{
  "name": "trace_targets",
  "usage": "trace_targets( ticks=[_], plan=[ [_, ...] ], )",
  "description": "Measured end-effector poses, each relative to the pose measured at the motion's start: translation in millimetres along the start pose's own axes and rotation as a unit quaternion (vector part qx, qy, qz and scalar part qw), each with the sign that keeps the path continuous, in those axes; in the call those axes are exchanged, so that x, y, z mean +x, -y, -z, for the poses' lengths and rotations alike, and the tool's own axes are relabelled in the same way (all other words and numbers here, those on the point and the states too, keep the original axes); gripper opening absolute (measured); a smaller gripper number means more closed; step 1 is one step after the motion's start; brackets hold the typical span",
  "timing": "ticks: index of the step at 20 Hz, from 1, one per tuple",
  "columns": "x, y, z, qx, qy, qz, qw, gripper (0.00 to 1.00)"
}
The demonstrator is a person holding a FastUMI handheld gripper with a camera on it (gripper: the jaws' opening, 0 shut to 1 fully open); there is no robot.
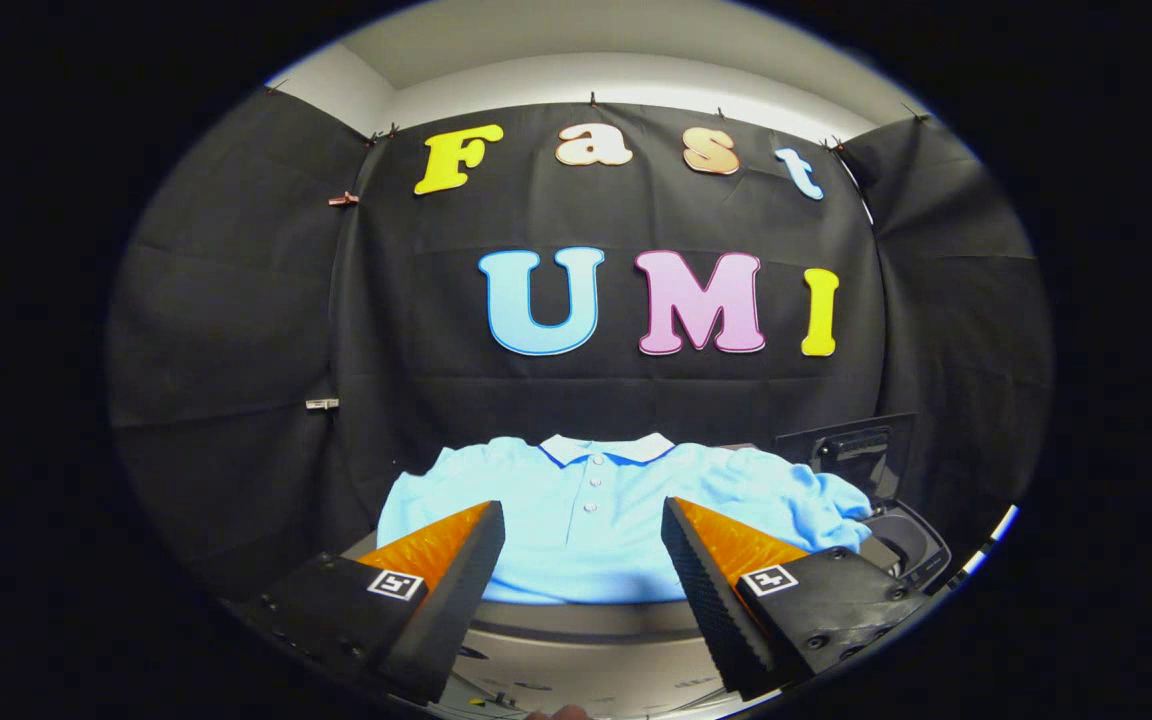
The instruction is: Put the clothes into the washing machine and then close the washing machine lid.
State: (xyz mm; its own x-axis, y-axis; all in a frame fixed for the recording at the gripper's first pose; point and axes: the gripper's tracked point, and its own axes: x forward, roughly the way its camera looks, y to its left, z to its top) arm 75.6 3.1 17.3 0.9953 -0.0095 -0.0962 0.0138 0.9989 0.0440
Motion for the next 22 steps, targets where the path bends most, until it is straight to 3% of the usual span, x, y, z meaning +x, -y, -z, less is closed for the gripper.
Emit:
trace_targets(
  ticks=[5,10,19,22],
  plan=[
    [61,14,2,0.000,-0.079,0.030,0.996,0.99],
    [109,29,33,0.015,-0.189,0.054,0.980,1.00],
    [144,29,53,0.007,-0.283,0.051,0.958,1.00],
    [148,28,67,0.000,-0.329,0.052,0.943,1.00]
  ],
)
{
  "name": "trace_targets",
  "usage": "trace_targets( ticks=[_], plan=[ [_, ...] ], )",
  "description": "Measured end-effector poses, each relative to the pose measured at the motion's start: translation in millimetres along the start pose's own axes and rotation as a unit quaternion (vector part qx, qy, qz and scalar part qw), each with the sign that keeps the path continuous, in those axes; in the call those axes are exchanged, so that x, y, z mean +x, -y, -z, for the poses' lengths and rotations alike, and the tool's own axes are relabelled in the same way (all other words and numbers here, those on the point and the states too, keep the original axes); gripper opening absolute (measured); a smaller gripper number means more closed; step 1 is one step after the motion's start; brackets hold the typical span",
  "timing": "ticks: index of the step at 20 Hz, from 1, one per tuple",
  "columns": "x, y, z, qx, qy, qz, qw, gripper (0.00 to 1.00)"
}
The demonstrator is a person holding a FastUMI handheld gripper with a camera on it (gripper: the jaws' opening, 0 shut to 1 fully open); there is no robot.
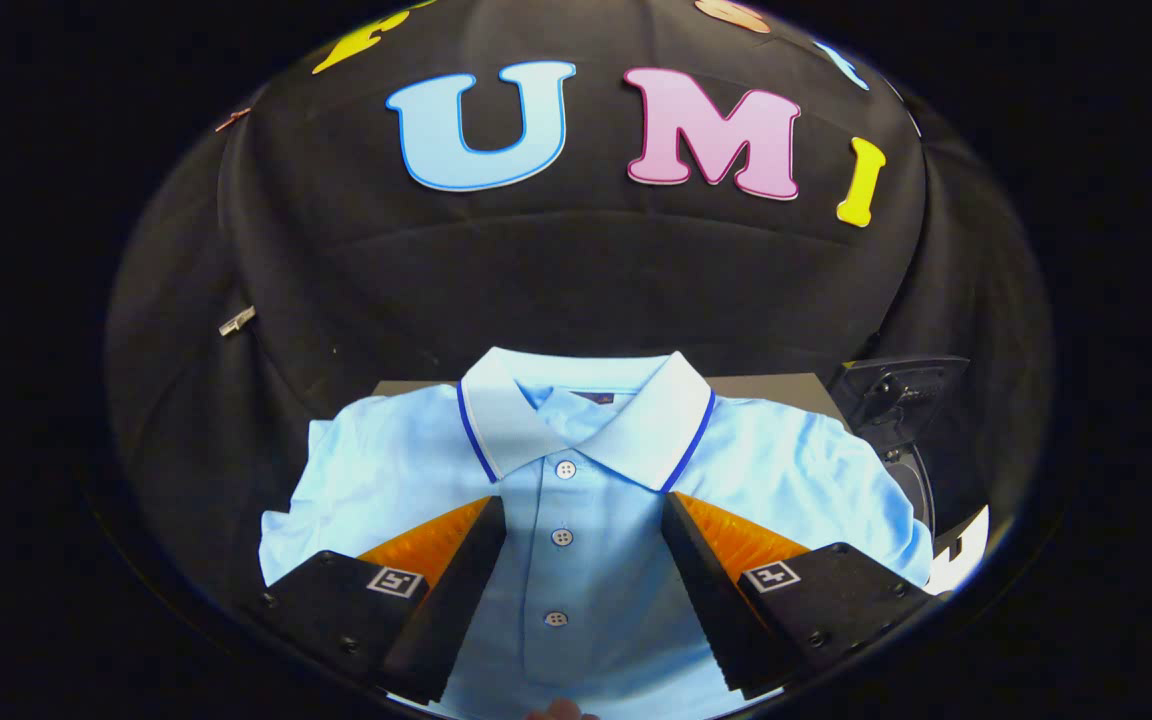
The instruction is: Put the clothes into the washing machine and then close the washing machine lid.
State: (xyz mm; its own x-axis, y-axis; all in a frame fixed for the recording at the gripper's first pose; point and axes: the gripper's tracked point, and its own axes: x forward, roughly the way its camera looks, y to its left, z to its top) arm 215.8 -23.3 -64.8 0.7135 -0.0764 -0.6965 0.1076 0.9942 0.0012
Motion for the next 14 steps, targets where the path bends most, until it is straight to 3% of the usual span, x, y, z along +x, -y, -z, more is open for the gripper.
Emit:
trace_targets(
  ticks=[10,12,13,14],
  plan=[
    [5.6,4.7,0.3,0.007,-0.115,0.027,0.993,1.00],
    [6.4,8.2,0.9,0.017,-0.126,0.032,0.991,0.95],
    [4.9,7.5,0.0,0.021,-0.128,0.032,0.991,0.86],
    [5.5,9.1,0.3,0.021,-0.130,0.037,0.991,0.86]
  ],
)
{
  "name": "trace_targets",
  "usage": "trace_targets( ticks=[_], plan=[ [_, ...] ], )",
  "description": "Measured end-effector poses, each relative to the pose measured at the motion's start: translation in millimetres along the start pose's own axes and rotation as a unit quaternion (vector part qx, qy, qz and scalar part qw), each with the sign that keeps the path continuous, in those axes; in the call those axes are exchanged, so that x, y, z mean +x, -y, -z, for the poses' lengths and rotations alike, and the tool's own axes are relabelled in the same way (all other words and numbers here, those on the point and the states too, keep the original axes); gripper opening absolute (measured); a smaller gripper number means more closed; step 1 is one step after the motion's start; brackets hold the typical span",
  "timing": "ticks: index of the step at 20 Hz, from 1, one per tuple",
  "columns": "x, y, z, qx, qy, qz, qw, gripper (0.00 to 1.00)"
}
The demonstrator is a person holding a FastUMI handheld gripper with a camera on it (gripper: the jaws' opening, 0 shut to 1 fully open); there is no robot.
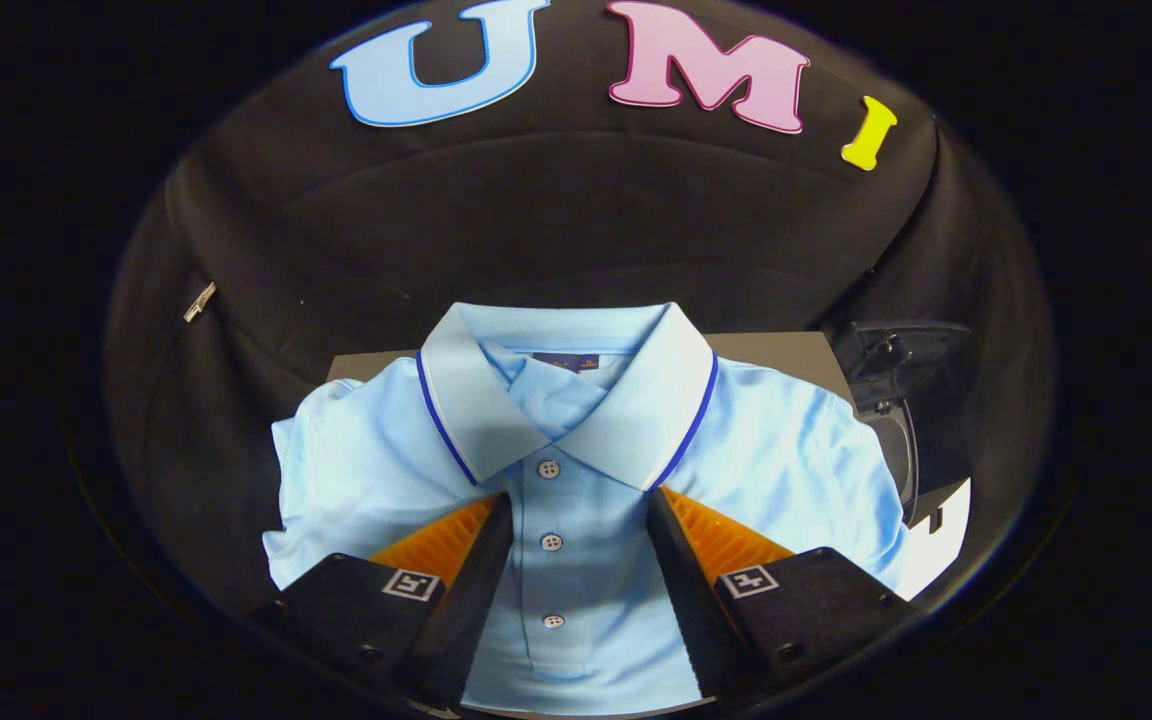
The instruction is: Put the clothes into the washing machine and then close the washing machine lid.
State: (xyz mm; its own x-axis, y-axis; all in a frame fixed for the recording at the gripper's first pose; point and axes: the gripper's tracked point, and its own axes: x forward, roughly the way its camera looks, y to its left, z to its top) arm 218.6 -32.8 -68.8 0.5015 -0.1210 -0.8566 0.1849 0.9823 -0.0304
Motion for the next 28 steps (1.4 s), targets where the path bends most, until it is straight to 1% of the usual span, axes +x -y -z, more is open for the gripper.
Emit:
trace_targets(
  ticks=[3,4,6,8,9,10,12,15,19,21,25,28],
  plan=[
    [-3,-1,-1,0.009,-0.002,0.001,1.000,0.62],
    [-3,2,-2,0.013,0.002,0.010,1.000,0.62],
    [0,6,-5,0.009,0.004,0.005,1.000,0.25],
    [0,5,-4,0.017,0.009,0.002,1.000,0.26],
    [3,8,-6,0.004,0.019,0.000,1.000,0.25],
    [-2,7,-5,-0.001,0.023,-0.001,1.000,0.06],
    [-2,8,-5,0.000,0.033,-0.002,0.999,0.05],
    [-5,9,-7,-0.014,0.058,0.004,0.998,0.05],
    [-25,7,-17,-0.034,0.144,0.004,0.989,0.05],
    [-34,7,-20,-0.036,0.174,0.007,0.984,0.05],
    [-61,8,-22,-0.031,0.216,-0.001,0.976,0.05],
    [-77,16,-23,-0.026,0.231,0.002,0.973,0.05]
  ],
)
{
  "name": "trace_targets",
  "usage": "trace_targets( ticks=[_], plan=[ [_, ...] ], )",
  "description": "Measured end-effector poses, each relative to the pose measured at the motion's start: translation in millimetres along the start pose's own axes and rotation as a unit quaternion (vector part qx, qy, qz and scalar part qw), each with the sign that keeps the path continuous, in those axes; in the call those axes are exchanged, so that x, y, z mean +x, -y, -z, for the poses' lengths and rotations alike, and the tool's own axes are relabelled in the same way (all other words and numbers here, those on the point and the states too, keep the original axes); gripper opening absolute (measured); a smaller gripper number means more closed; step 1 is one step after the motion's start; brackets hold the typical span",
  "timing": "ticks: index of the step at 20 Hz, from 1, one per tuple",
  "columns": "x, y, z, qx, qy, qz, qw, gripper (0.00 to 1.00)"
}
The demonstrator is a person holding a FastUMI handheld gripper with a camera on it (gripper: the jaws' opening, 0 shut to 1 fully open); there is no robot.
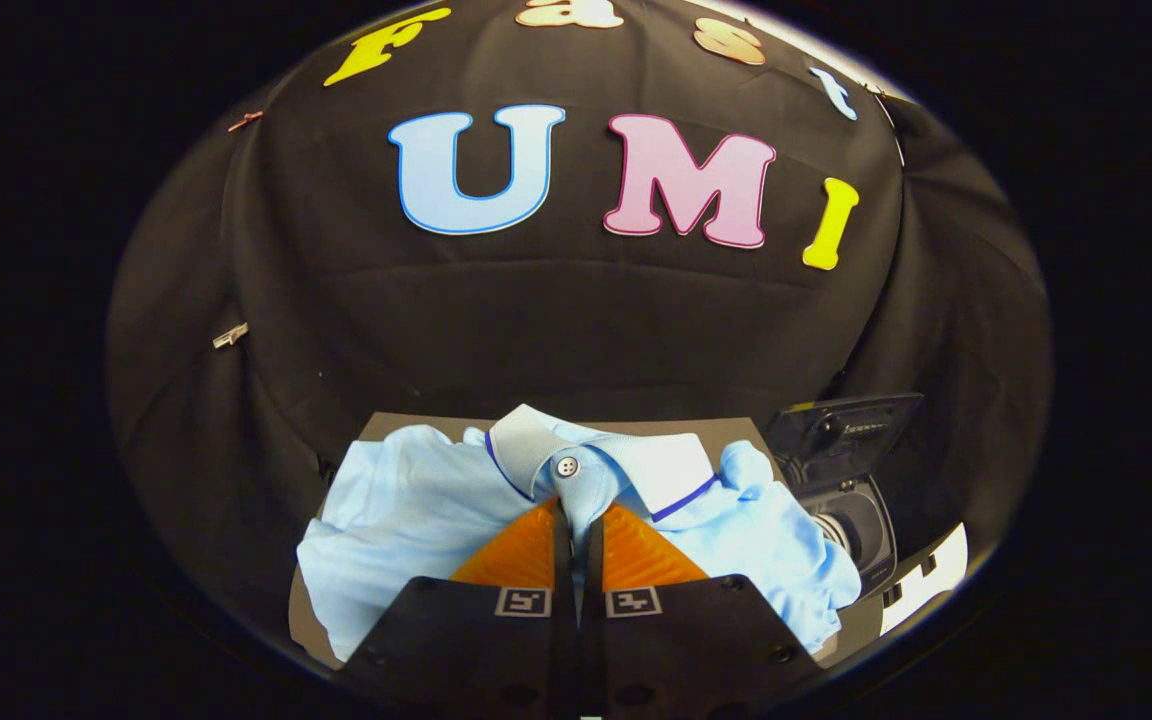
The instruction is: Put the clothes into the washing machine and then close the washing machine lid.
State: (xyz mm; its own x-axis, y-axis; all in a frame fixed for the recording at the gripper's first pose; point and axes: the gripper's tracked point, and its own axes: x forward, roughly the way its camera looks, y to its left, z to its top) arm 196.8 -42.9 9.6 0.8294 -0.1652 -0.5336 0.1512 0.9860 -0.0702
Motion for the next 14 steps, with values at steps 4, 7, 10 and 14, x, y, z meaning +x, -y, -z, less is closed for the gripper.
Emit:
trace_targets(
  ticks=[4,7,10,14],
  plan=[
    [-18,17,-28,0.010,0.050,0.006,0.999,0.05],
    [-34,40,-48,0.016,0.081,0.016,0.996,0.05],
    [-45,69,-61,0.014,0.091,0.032,0.995,0.05],
    [-51,111,-78,-0.001,0.103,0.044,0.994,0.05]
  ],
)
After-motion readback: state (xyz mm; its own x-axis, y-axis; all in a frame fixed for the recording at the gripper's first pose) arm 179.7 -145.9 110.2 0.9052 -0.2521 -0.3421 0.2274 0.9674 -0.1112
